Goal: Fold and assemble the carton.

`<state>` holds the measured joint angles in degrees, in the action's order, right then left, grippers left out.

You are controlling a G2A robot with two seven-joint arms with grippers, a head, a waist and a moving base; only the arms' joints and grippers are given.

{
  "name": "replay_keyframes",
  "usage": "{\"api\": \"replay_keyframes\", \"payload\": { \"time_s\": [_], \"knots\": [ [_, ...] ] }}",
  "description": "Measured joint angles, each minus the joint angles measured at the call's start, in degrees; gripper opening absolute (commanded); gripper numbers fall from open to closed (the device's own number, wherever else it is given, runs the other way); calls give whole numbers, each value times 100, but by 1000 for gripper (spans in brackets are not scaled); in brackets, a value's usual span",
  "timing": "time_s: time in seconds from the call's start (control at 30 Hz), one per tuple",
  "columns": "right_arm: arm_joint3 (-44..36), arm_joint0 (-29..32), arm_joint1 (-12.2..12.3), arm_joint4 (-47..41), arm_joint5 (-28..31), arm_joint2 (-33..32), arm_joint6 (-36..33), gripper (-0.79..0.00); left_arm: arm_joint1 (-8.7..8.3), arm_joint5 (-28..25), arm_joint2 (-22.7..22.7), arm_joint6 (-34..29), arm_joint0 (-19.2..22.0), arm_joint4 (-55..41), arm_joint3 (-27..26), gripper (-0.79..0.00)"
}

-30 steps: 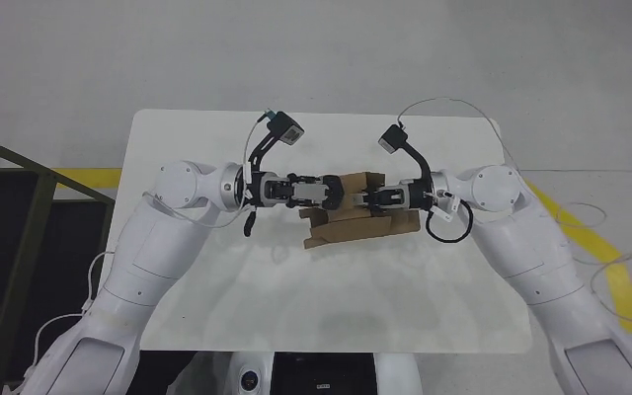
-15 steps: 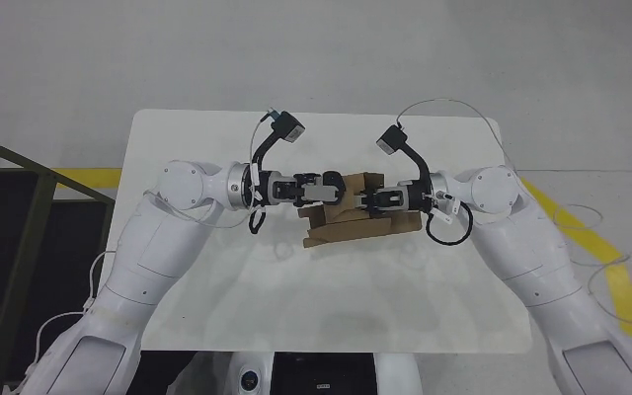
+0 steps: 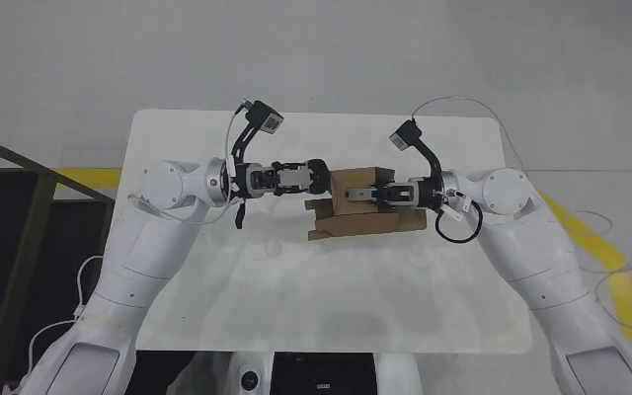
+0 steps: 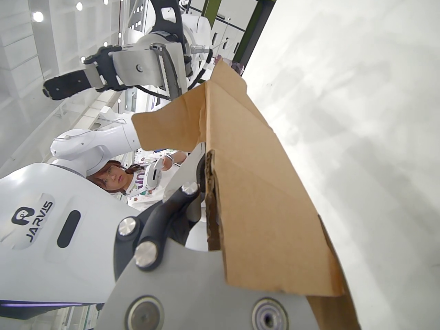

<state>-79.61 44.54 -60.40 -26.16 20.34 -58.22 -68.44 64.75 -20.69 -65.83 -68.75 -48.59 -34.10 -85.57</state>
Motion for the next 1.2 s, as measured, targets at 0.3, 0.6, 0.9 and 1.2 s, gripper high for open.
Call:
{"api": "replay_keyframes", "payload": {
  "time_s": [0.3, 0.6, 0.9, 1.2],
  "knots": [
    [-155, 95, 10, -39, -33, -75, -55, -785, -29, 103, -85, -33, -123, 13, 145, 0],
    [-242, 54, -26, -49, -33, 26, -207, -785, -43, 124, -173, -22, -86, -16, 413, 0],
    [-251, -36, -99, -94, -40, 245, -325, -785, -9, 137, -54, -14, 9, -66, 461, 0],
    [-101, -205, -207, -177, 2, 518, -446, -785, 18, 97, 44, -60, 89, -48, 481, 0]
  ]
}}
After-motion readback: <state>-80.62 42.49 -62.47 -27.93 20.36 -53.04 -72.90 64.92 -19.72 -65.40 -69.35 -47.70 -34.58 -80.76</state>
